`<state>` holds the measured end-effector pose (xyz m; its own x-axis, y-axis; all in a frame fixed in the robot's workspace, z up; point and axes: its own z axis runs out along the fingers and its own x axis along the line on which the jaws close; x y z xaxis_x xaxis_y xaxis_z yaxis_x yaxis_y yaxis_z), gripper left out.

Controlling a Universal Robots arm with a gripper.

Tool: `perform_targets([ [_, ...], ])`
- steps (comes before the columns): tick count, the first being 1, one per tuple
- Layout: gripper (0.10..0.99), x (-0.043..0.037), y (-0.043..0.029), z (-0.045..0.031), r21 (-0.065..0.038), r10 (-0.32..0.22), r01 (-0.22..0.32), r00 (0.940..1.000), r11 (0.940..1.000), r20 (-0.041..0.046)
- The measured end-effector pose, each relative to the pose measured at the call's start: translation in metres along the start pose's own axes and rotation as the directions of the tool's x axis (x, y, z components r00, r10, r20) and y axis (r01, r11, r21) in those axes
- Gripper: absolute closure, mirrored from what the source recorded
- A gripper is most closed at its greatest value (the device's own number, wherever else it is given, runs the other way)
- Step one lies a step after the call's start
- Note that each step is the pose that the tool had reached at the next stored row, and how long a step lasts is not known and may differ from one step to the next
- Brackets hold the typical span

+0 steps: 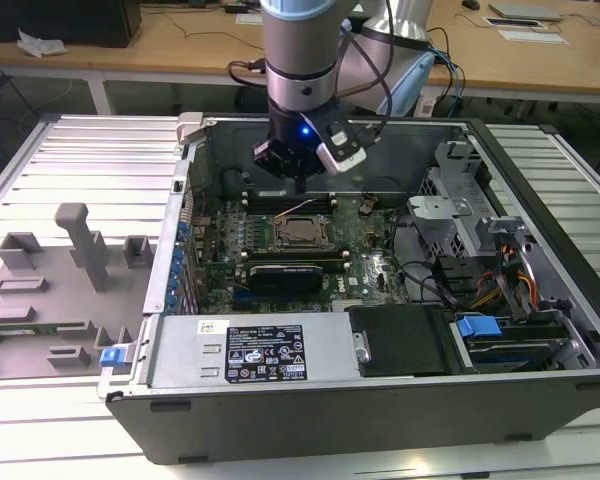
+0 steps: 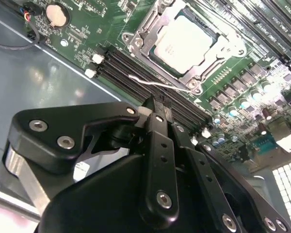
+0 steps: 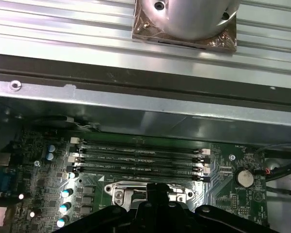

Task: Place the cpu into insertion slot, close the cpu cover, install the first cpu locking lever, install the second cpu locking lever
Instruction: 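Install the first cpu locking lever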

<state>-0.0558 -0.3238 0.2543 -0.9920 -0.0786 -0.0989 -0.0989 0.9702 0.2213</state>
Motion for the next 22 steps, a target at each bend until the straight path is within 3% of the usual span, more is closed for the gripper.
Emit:
perform_targets([
  [6,0.98,0.0038,-0.0019,0.0095,0.003,-0.008,0.008,0.9994,1.0,0.0347],
  [12,0.98,0.0063,-0.0031,0.0149,0.006,-0.015,0.014,0.998,0.9999,0.0614],
  [14,0.98,0.0083,-0.0035,0.0174,0.007,-0.019,0.019,0.9965,0.9998,0.0811],
  [17,0.98,0.0112,-0.0039,0.0203,0.009,-0.024,0.023,0.9949,0.9997,0.0984],
  [21,0.98,0.0132,-0.0044,0.025,0.011,-0.027,0.026,0.9934,0.9996,0.1119],
  [22,0.98,0.0132,-0.0036,0.0264,0.013,-0.027,0.026,0.9934,0.9996,0.1116],
])
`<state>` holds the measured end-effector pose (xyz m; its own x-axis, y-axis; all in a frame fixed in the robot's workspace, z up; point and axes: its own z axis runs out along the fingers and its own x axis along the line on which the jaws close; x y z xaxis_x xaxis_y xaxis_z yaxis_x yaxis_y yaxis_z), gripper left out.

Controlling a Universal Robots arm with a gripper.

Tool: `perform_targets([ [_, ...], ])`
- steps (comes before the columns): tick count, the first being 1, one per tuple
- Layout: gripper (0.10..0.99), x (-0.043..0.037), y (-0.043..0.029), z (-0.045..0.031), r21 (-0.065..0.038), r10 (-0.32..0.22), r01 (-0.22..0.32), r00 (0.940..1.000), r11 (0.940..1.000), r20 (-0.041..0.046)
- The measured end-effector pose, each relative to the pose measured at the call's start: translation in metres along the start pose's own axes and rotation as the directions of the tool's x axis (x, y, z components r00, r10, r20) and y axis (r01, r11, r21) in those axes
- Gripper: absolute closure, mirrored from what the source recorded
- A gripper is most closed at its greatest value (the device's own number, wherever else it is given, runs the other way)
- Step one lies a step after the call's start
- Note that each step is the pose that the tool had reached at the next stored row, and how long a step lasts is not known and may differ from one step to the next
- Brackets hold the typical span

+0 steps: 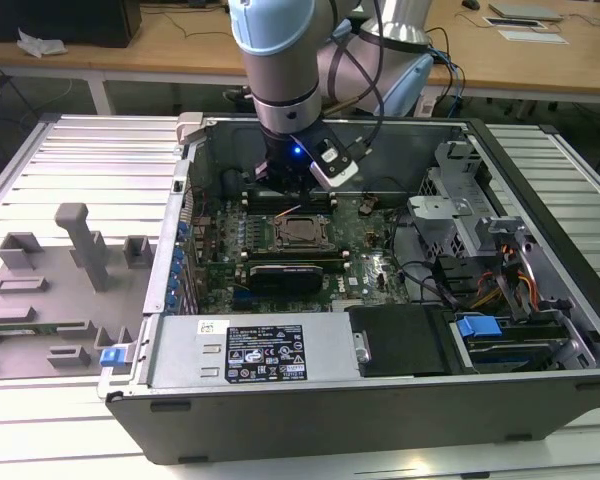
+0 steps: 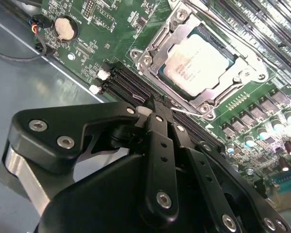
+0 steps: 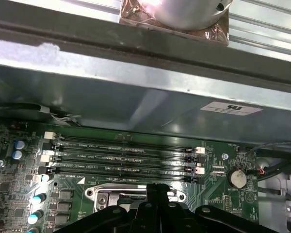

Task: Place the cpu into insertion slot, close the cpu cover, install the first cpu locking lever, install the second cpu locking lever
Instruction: 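Install the first cpu locking lever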

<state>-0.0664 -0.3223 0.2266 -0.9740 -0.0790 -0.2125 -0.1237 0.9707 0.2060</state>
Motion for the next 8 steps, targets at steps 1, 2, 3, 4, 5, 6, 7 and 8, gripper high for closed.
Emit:
perform_targets([
  [1,0.98,0.0001,0.0006,0.0008,0.002,0.001,-0.001,1.0,1.0,0.0002],
  [2,0.98,0.0001,0.001,0.0012,0.003,0.004,-0.004,1.0,1.0,0.0009],
  [3,0.98,0.0001,0.0017,0.0018,0.004,0.01,-0.01,0.9999,0.9999,0.0021],
  [4,0.98,0.0001,0.0024,0.0021,0.005,0.014,-0.014,0.9999,0.9999,0.003],
  [5,0.98,0.0,0.0039,0.0028,0.007,0.02,-0.02,0.9998,0.9998,0.0045],
  [6,0.98,0.0,0.0047,0.0032,0.007,0.024,-0.024,0.9997,0.9997,0.0051],
  [7,0.98,0.0,0.0055,0.0035,0.008,0.027,-0.027,0.9996,0.9996,0.006],
  [8,0.98,0.0,0.006,0.004,0.009,0.031,-0.031,0.9995,0.9995,0.0068],
])
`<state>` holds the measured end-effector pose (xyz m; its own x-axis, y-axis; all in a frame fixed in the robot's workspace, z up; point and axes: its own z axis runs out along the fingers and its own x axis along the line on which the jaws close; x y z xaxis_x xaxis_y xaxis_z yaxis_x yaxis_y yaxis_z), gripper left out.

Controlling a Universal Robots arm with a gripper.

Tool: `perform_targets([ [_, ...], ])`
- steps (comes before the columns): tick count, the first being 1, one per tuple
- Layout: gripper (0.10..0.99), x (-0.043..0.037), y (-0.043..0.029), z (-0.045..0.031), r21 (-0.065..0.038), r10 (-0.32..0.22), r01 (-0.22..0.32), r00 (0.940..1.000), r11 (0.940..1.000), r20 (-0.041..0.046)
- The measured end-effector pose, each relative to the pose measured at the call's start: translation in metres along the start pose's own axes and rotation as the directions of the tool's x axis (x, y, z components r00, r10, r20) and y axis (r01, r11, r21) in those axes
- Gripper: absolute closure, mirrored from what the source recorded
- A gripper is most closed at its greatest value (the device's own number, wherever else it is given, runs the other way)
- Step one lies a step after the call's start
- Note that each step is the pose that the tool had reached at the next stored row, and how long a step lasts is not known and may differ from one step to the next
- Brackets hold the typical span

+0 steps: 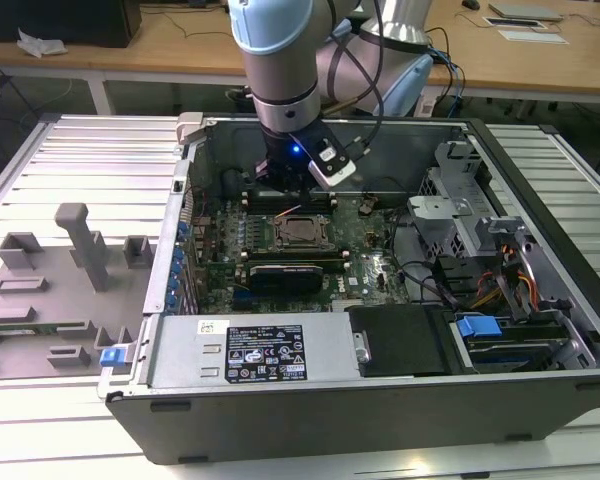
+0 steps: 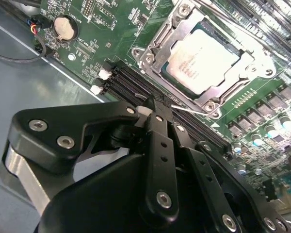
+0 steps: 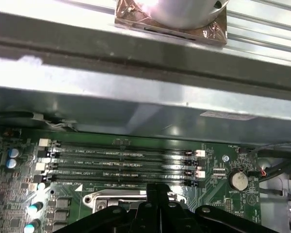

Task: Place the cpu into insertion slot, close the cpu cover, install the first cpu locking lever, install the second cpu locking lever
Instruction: 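Install the first cpu locking lever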

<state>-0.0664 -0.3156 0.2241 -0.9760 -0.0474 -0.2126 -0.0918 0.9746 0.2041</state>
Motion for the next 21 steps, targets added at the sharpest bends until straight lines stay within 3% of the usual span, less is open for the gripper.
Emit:
perform_targets([
  [13,0.98,0.0009,0.0056,0.0072,0.022,0.1,-0.101,0.9947,0.9947,0.0224],
  [16,0.98,0.0013,0.0076,0.0098,0.031,0.142,-0.143,0.9894,0.9893,0.0327],
  [21,0.98,0.0016,0.0082,0.0117,0.04,0.18,-0.181,0.9828,0.9826,0.0422],
])
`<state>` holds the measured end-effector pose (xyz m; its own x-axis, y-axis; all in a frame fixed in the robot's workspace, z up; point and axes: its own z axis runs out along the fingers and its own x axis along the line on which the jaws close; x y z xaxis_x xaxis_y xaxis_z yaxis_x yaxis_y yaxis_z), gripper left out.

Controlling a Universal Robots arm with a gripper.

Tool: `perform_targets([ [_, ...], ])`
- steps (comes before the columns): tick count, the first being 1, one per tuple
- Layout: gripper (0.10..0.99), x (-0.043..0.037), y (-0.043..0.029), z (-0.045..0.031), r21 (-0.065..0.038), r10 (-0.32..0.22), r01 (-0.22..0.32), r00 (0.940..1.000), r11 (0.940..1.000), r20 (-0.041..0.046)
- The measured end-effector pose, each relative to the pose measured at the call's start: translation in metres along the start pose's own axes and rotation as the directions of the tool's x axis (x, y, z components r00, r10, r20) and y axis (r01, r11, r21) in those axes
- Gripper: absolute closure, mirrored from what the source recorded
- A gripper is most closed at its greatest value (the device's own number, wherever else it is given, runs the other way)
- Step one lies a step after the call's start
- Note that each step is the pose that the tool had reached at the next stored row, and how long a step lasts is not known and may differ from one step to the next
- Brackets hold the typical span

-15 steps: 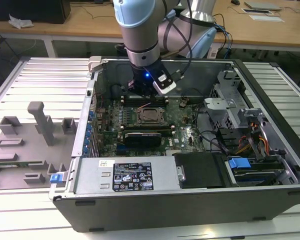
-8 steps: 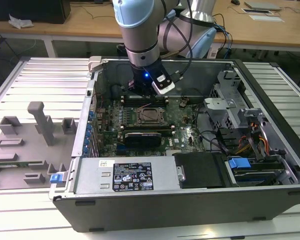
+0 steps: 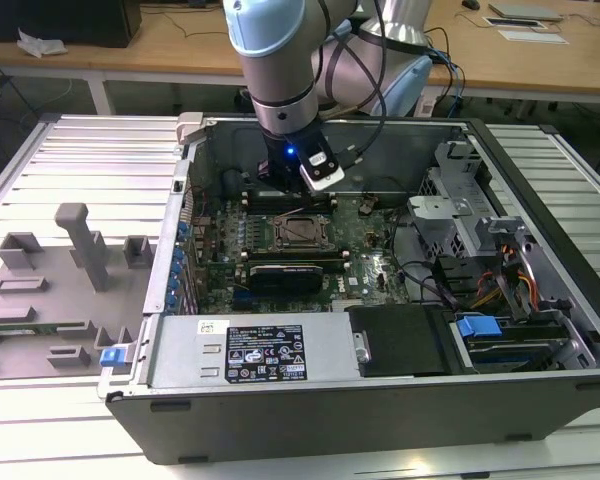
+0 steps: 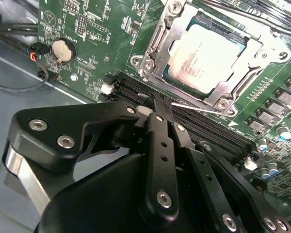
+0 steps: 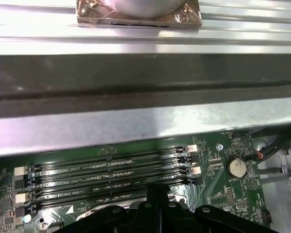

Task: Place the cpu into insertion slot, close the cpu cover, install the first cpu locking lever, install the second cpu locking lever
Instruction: 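Install the first cpu locking lever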

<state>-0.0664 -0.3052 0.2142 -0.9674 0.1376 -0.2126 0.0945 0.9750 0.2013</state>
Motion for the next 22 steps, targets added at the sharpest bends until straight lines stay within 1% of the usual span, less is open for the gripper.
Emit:
perform_targets([
  [10,0.98,0.001,0.0033,0.0027,0.017,0.059,-0.06,0.9981,0.9981,0.0138],
  [12,0.98,0.0017,0.0079,0.0038,0.02,0.072,-0.072,0.9973,0.9972,0.0167],
  [14,0.98,0.002,0.0088,0.0044,0.022,0.075,-0.076,0.997,0.9969,0.0178],
  [15,0.98,0.0022,0.0089,0.0053,0.026,0.08,-0.081,0.9966,0.9964,0.0196],
  [16,0.98,0.0027,0.0086,0.0075,0.031,0.095,-0.095,0.9952,0.995,0.0234],
  [18,0.98,0.0046,0.0068,0.016,0.041,0.143,-0.144,0.9891,0.9886,0.035],
  [22,0.98,0.005,0.0063,0.0186,0.044,0.159,-0.161,0.9864,0.9859,0.0392],
])
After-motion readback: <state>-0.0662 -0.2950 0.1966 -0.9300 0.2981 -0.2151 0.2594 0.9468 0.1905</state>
